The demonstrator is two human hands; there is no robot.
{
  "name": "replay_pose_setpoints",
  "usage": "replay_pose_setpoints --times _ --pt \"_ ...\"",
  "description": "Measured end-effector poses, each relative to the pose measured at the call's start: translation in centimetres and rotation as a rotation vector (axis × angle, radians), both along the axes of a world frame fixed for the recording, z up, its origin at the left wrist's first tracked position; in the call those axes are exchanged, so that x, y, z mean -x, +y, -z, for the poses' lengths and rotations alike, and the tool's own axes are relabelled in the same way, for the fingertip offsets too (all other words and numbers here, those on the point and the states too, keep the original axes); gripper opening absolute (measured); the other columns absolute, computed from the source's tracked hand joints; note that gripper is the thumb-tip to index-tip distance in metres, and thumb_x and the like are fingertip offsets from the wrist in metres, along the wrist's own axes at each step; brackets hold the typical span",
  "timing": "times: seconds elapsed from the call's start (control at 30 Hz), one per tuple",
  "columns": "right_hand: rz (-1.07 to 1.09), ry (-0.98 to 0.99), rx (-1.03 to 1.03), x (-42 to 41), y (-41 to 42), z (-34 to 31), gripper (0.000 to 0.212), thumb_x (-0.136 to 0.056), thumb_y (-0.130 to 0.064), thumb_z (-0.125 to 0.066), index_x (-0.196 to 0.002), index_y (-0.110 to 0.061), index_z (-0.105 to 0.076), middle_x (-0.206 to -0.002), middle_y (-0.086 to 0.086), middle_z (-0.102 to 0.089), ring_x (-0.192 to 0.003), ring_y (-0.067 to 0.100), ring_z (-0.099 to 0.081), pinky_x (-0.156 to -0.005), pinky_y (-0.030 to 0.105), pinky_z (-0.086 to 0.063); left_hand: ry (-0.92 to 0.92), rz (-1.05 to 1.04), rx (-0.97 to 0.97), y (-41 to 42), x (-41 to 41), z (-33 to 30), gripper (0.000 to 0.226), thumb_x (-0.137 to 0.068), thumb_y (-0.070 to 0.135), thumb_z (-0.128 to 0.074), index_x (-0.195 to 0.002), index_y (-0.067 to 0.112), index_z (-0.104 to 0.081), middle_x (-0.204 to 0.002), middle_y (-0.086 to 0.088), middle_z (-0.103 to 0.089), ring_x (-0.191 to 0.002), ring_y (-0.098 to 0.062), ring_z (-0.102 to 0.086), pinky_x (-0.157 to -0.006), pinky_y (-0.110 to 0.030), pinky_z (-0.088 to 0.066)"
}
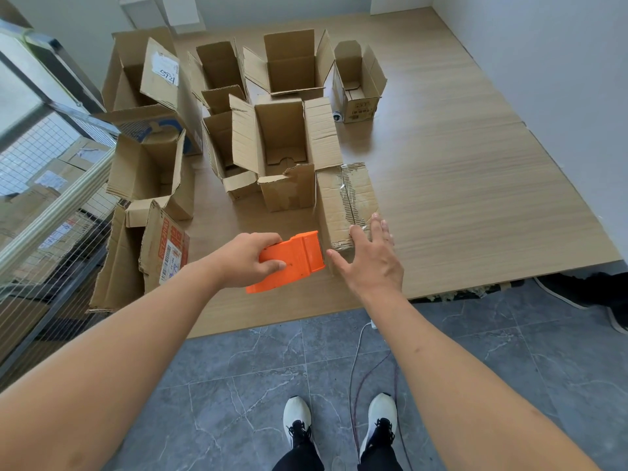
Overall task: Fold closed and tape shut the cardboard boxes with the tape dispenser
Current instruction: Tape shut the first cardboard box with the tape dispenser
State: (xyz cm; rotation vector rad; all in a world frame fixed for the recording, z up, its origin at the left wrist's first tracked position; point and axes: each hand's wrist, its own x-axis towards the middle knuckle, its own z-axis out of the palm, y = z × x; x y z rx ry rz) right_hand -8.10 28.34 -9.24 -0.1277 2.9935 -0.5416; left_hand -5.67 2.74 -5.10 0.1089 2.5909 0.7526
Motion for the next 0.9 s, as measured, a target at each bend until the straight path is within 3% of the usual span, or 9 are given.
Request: replay_pose_setpoints --times 0.17,0.4,0.57,0.77,0.9 --pt "0.026 0.021 -0.004 0.2 -0.6 0.2 0.056 -0.089 -0.062 -0.063 -0.134 -0.032 -0.049 -0.168 0.016 -0.018 -0.156 0.032 -0.016 -0.122 0.045 -0.026 -0.017 -0.055 0.042 2.2 0.9 0.6 0.014 -0.093 0.042 -0.067 -0.1 0.034 -0.057 -0.094 0.013 -0.062 -0.085 -0.009 -0.059 -0.064 -0.027 -0.042" --pt "0.032 0.018 -0.037 0.1 -1.4 0.1 0.056 -0.09 -0.055 -0.064 -0.138 -0.03 -0.048 -0.166 0.022 -0.02 -0.154 0.037 -0.017 -0.125 0.047 -0.02 -0.144 -0.226 -0.008 3.3 1.5 -0.1 0.024 -0.09 0.04 -0.071 -0.107 0.023 -0.068 -0.101 0.003 -0.069 -0.095 -0.019 -0.066 -0.085 -0.039 -0.056" --pt "-0.029 0.024 -0.142 -0.6 -1.4 0.3 0.073 -0.083 -0.049 -0.079 -0.141 -0.024 -0.041 -0.164 0.028 -0.015 -0.153 0.043 -0.017 -0.125 0.051 -0.019 -0.205 -0.213 0.107 4.5 1.9 0.4 0.023 -0.09 0.039 -0.071 -0.096 0.017 -0.067 -0.095 -0.003 -0.068 -0.089 -0.022 -0.065 -0.07 -0.032 -0.049" --pt "-0.011 0.046 -0.109 -0.4 -0.7 0.5 0.064 -0.09 -0.062 -0.06 -0.141 -0.028 -0.043 -0.166 0.023 -0.017 -0.155 0.038 -0.014 -0.126 0.048 -0.018 -0.094 -0.175 0.133 4.1 1.0 1.4 0.015 -0.093 0.041 -0.065 -0.097 0.028 -0.058 -0.095 0.004 -0.063 -0.089 -0.021 -0.06 -0.069 -0.032 -0.042" --pt "0.016 0.021 -0.134 0.3 -0.9 -0.2 0.053 -0.092 -0.056 -0.06 -0.135 -0.028 -0.044 -0.163 0.025 -0.022 -0.153 0.041 -0.019 -0.125 0.05 -0.02 0.016 -0.232 0.036 2.7 0.1 1.0 0.015 -0.096 0.039 -0.063 -0.09 0.028 -0.054 -0.088 0.007 -0.061 -0.083 -0.018 -0.059 -0.063 -0.033 -0.04"
